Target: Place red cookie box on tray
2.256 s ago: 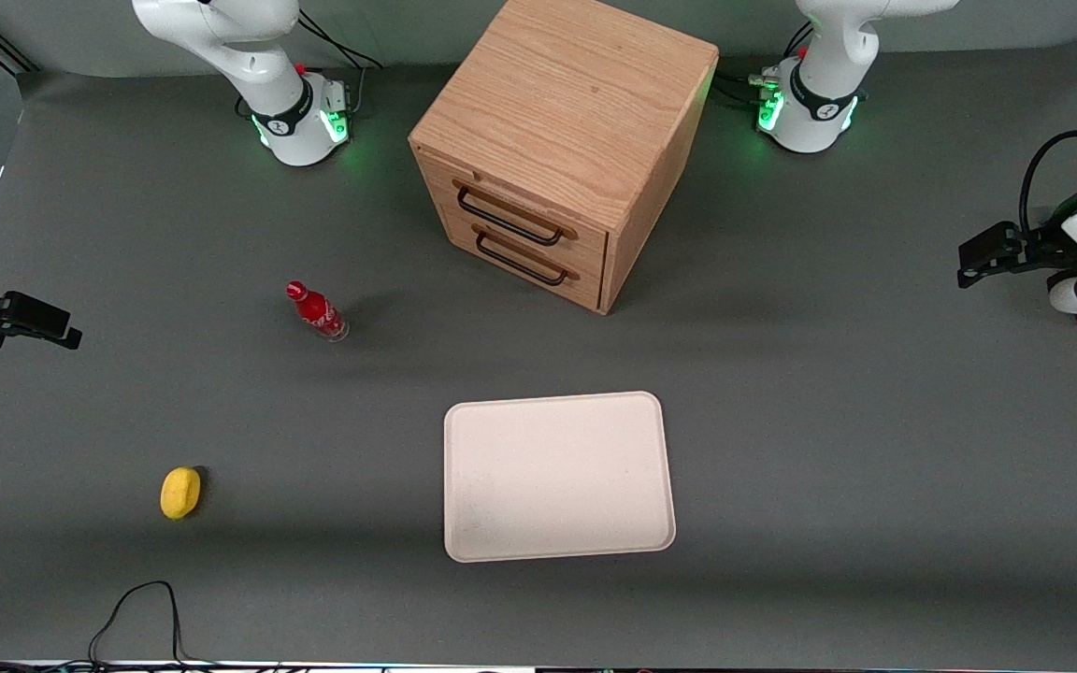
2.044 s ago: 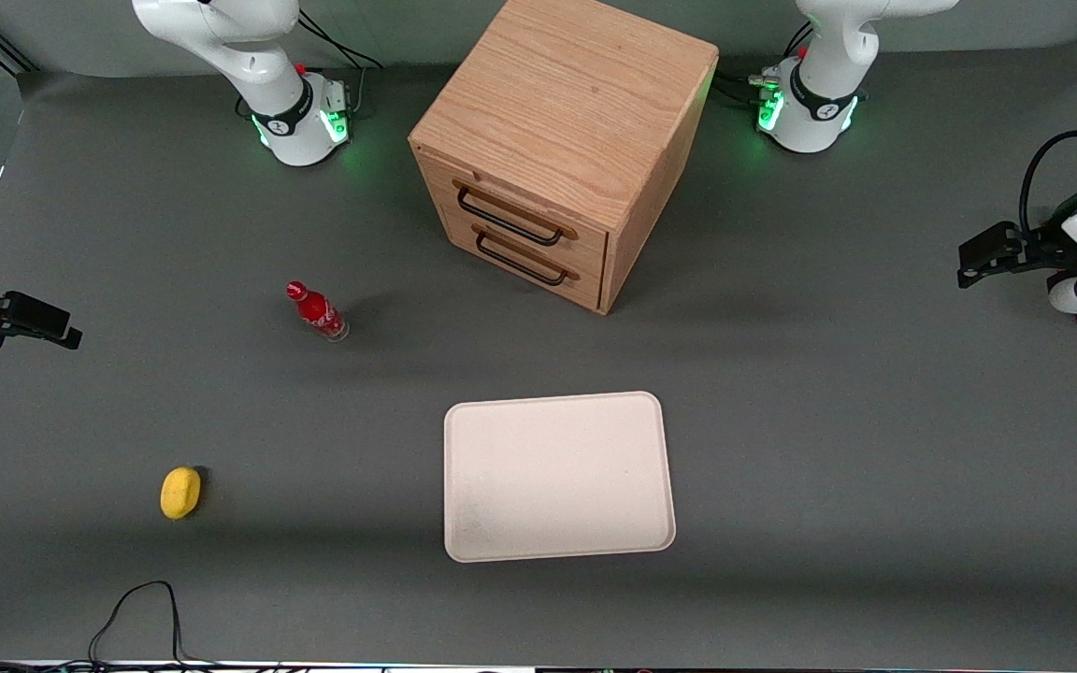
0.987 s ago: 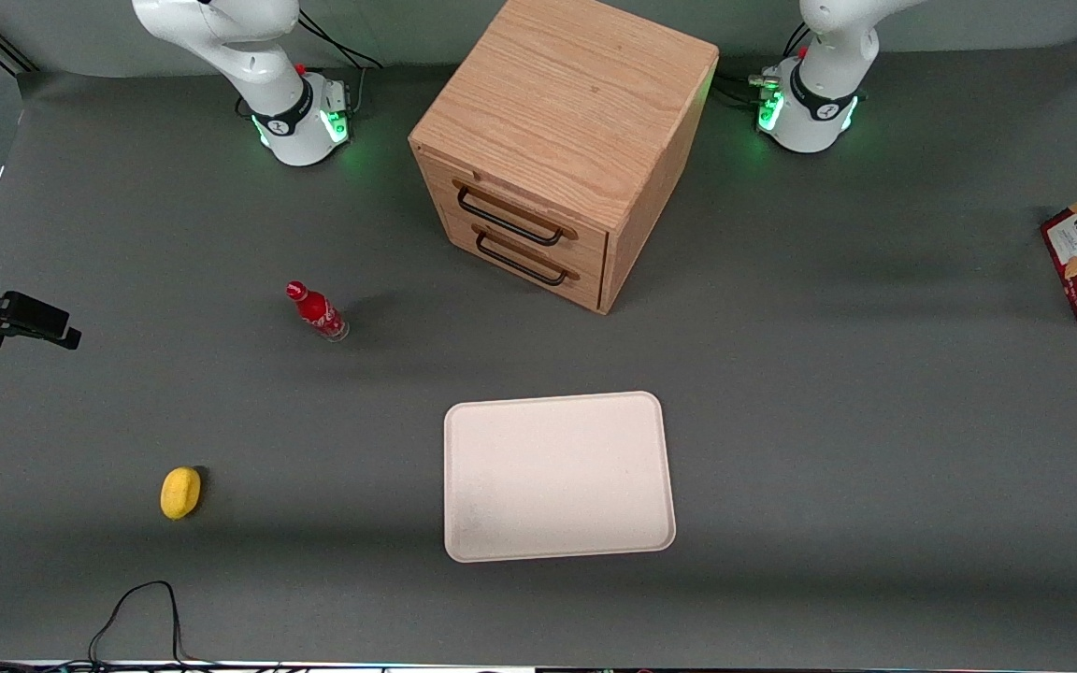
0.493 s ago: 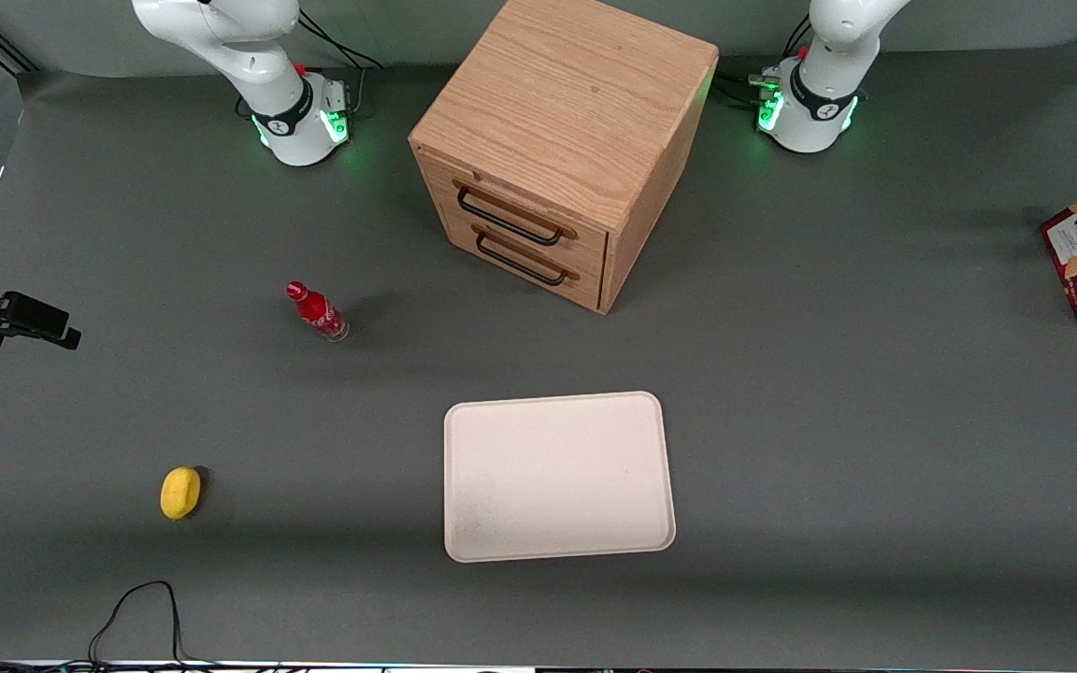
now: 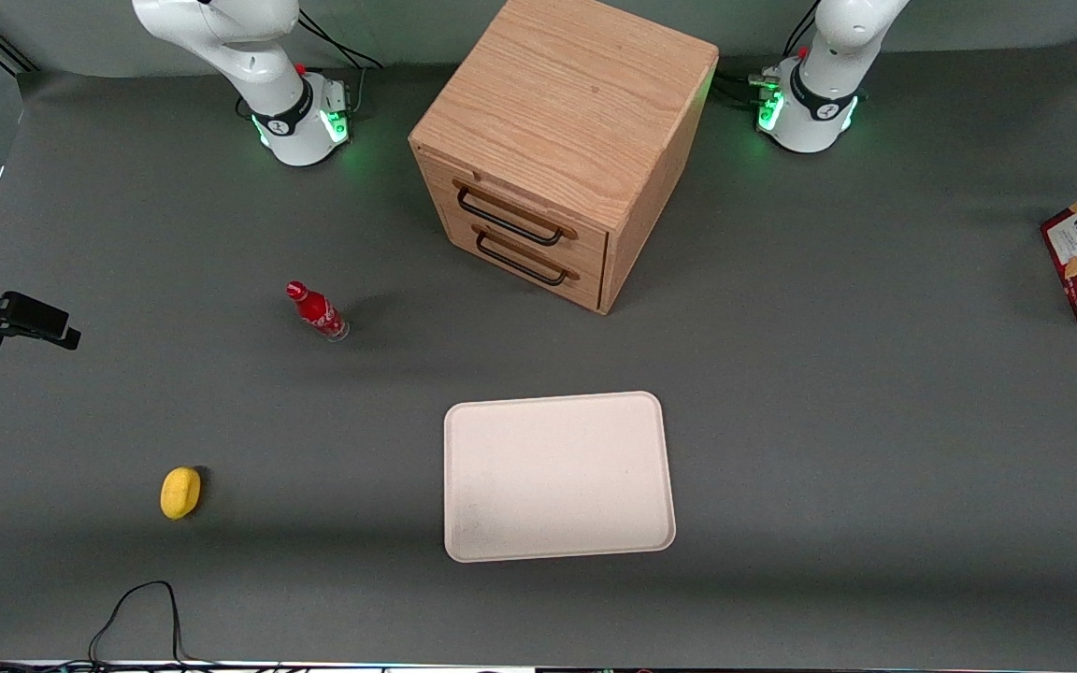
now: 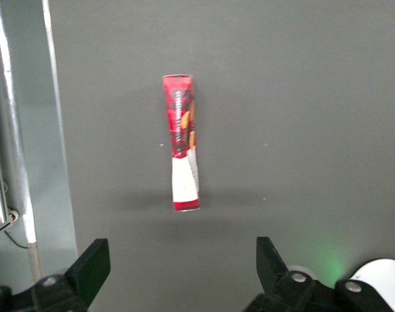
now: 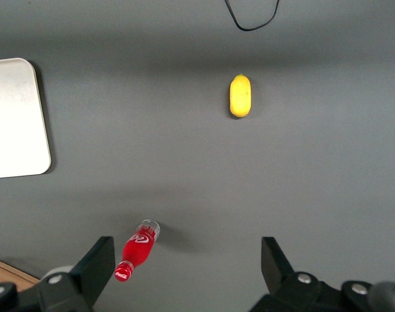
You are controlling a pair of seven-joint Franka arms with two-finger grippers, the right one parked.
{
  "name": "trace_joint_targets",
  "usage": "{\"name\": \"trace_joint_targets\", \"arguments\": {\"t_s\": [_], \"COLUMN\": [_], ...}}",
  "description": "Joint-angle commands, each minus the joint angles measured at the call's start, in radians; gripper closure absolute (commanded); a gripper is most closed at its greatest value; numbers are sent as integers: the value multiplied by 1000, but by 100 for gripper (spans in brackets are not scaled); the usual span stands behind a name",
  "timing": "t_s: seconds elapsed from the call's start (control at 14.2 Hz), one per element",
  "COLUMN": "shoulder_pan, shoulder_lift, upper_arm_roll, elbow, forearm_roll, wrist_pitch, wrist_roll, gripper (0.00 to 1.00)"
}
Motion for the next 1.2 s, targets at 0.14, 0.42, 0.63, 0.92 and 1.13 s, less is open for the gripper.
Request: {"name": "trace_joint_targets", "arguments": {"t_s": [0.14,0.42,0.63,0.92,1.13], "shoulder_pan": [8,2,-4,-44,-53], "shoulder_lift": [-33,51,143,232,293], "upper_arm_roll": [-19,-20,-22,-26,-26], "elbow": [-138,-232,-230,-227,-227], "forearm_roll": [44,44,43,26,26], "wrist_pitch": [148,324,429,475,550], "wrist_roll": [-107,-109,-100,-98,-98], "gripper": [0,0,0,0,0]}}
